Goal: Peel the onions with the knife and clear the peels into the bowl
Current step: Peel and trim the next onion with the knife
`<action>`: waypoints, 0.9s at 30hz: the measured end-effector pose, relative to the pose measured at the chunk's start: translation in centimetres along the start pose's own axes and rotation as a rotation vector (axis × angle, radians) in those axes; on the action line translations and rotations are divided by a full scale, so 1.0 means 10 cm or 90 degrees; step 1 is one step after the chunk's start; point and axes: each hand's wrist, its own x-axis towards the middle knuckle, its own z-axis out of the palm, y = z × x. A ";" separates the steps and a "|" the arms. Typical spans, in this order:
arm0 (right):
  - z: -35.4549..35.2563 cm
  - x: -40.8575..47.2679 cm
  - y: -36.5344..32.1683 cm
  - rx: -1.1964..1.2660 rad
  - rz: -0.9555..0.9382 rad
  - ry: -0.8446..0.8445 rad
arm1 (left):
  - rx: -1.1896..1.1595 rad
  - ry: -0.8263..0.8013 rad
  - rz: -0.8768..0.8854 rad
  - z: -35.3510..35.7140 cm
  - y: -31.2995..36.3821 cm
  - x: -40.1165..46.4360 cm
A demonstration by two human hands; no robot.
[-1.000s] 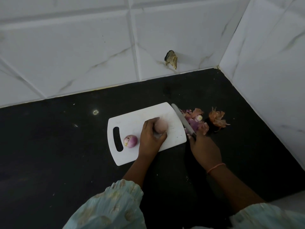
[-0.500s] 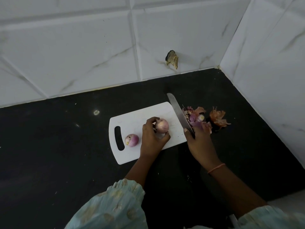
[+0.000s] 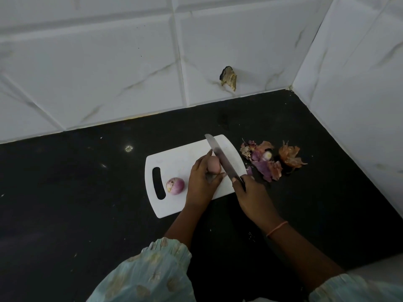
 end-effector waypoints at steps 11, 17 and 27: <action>-0.05 0.02 -0.08 -0.054 -0.030 0.034 | -0.063 0.019 -0.023 -0.02 -0.04 -0.03; -0.12 0.05 -0.09 -0.210 -0.047 -0.018 | -0.091 0.030 -0.007 -0.03 -0.05 -0.02; -0.23 0.09 -0.11 -0.235 -0.070 -0.038 | -0.104 0.028 0.012 -0.04 -0.03 -0.02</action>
